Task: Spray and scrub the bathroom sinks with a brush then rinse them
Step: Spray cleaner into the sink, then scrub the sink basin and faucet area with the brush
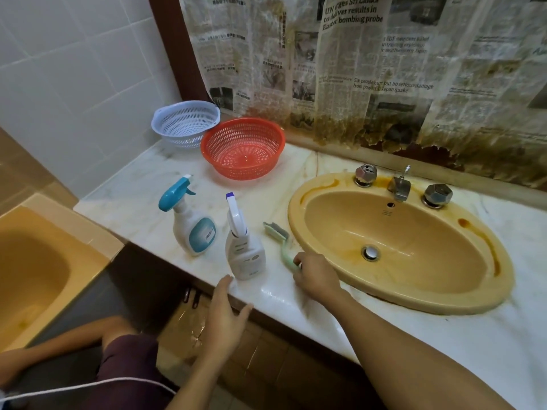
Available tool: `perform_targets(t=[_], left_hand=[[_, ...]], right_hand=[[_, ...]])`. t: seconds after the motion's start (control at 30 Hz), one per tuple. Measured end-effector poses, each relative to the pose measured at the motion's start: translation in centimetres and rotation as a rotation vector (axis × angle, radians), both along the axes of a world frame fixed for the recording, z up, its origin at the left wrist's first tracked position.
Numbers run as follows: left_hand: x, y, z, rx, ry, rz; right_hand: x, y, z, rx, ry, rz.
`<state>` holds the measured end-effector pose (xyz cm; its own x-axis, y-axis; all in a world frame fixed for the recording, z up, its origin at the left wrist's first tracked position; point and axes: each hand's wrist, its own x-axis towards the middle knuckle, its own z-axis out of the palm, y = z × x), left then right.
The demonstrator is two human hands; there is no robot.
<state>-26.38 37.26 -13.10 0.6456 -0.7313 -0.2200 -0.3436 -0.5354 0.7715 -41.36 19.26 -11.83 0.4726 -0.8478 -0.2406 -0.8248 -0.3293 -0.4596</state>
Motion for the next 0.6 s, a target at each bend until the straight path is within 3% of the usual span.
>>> perform_targets(t=[0.1, 0.3, 0.6], left_hand=[[-1.4, -0.2, 0.9, -0.029, -0.122, -0.001], [-3.7, -3.7, 1.7, -0.082, -0.145, -0.315], [-7.3, -10.8, 0.0, 0.278, -0.273, -0.400]], right_hand=[[-2.7, 0.4, 0.8, 0.092, -0.149, -0.083], [-9.0, 0.3, 4.1, 0.148, -0.440, -0.287], [-19.5, -1.1, 8.4, 0.625, -1.089, -0.618]])
